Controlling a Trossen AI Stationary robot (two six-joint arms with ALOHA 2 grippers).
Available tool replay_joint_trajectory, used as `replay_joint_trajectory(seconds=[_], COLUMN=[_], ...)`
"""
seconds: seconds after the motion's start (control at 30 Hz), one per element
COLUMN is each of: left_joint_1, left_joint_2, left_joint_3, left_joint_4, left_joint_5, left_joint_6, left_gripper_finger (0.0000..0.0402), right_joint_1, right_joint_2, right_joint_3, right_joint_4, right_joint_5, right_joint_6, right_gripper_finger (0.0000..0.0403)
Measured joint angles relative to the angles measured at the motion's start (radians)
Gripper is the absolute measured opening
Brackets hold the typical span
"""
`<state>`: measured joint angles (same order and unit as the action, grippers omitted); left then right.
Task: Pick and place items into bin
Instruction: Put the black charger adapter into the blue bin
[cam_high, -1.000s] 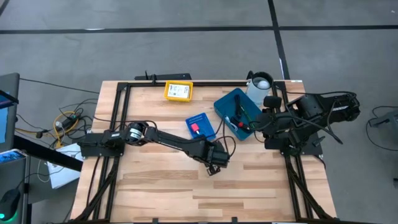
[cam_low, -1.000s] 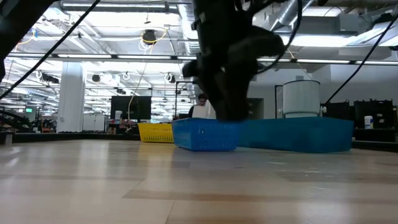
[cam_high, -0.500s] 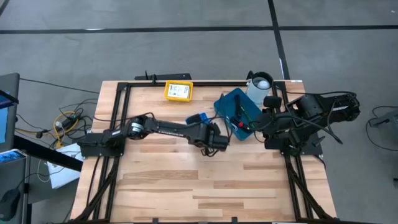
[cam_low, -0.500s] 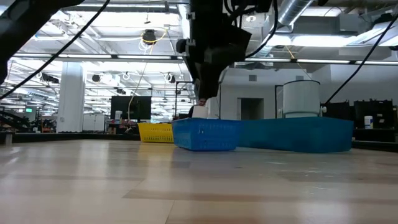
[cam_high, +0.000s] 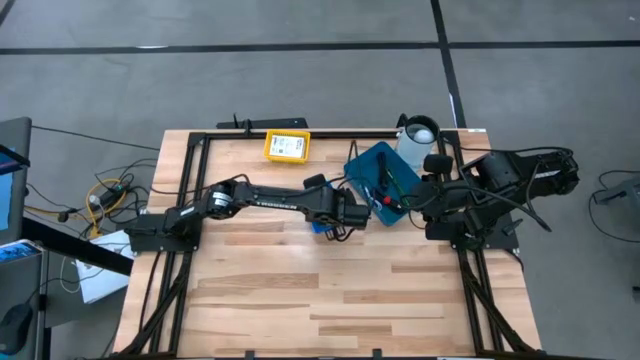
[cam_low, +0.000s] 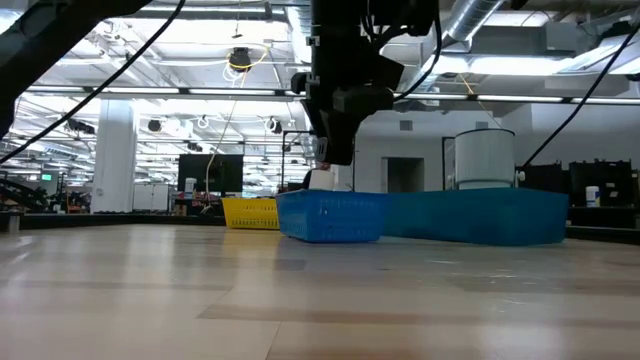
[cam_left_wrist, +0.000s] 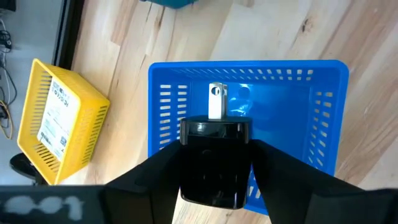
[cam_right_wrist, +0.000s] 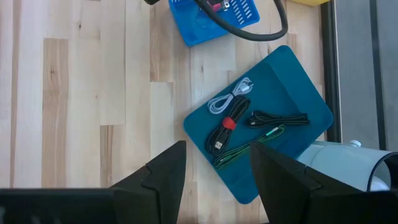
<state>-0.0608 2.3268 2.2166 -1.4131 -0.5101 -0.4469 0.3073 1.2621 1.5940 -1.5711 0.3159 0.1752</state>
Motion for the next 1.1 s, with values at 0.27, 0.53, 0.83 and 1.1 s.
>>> replay_joint_trajectory(seconds=[0.27, 0.53, 0.83, 1.1], left_joint_1=[0.0, 0.0, -0.001, -0.001], left_joint_2=[0.0, 0.0, -0.001, -0.001], left_joint_3=[0.0, 0.0, 0.0, 0.0], left_joint_4=[0.017, 0.021, 0.036, 0.036], left_joint_5=[0.007, 0.002, -0.029, -0.026], left_joint_6=[0.0, 0.015, 0.007, -0.004], left_gripper_finger=[0.018, 0.0181, 0.0181, 0.0181], right_joint_1=[0.0, 0.0, 0.0, 0.0], right_joint_2=[0.0, 0.0, 0.0, 0.0], right_joint_3=[0.0, 0.0, 0.0, 0.0], right_joint_4=[0.0, 0.0, 0.0, 0.0], right_joint_5=[0.0, 0.0, 0.0, 0.0], right_joint_6=[0.0, 0.0, 0.004, 0.009], right_gripper_finger=[0.0171, 0.0171, 0.0171, 0.0171])
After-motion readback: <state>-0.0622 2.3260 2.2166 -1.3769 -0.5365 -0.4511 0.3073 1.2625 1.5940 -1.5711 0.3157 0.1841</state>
